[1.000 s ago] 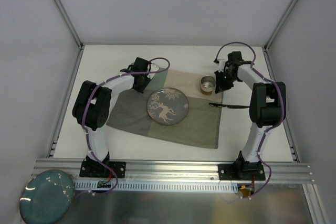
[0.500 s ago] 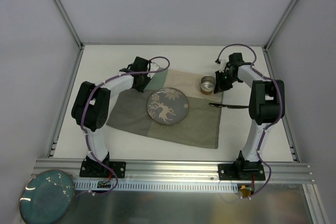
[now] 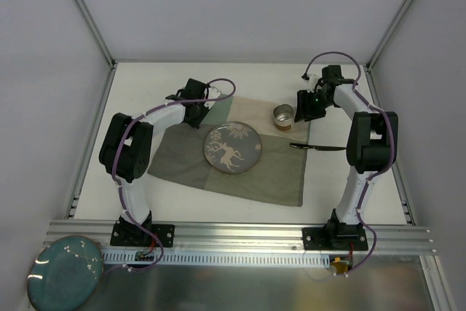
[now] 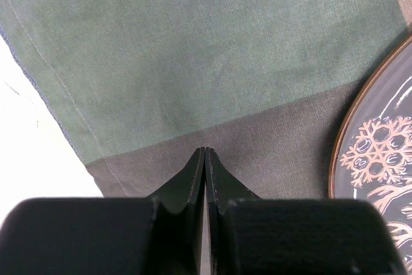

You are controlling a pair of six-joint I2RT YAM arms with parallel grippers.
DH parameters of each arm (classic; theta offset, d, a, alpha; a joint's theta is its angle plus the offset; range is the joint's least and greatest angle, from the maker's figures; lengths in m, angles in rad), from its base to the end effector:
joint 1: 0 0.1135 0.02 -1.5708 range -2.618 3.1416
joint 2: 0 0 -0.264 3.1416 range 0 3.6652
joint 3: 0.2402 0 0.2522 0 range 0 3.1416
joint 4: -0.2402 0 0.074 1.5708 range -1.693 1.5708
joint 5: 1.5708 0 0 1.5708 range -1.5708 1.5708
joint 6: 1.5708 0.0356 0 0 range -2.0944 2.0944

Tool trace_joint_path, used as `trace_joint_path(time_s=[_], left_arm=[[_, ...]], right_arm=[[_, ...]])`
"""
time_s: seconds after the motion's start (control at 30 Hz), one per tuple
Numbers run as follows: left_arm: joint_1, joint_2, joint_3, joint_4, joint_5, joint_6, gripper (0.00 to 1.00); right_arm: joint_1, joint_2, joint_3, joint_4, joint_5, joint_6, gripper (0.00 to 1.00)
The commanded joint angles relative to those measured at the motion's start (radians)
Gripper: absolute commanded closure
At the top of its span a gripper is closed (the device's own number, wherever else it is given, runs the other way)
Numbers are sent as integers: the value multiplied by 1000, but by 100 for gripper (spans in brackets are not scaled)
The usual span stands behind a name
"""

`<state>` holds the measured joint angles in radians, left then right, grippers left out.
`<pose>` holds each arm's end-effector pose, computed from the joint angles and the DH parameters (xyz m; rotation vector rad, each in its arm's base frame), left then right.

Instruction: Set the dinner table for one person

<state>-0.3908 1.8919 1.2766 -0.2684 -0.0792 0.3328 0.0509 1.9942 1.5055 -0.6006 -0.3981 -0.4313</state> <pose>0.3778 -0.1526 0.1870 0.8353 2.3053 0.0717 0.4211 0.0353 0.1975 -0.7375 2.4662 0.3899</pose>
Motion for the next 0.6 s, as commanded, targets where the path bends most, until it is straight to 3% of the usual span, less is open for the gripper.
trace_joint_path(time_s=[0.0, 0.23, 0.57], left_arm=[[12, -30, 26, 0, 24, -1, 100], [12, -33, 30, 0, 39, -12, 100], [9, -31, 32, 0, 47, -15, 100]], right_arm=[[-3, -97, 94, -67, -2, -20, 47], [-2, -120, 196, -145, 8, -32, 47], [15, -126, 137, -127, -7, -21, 50]])
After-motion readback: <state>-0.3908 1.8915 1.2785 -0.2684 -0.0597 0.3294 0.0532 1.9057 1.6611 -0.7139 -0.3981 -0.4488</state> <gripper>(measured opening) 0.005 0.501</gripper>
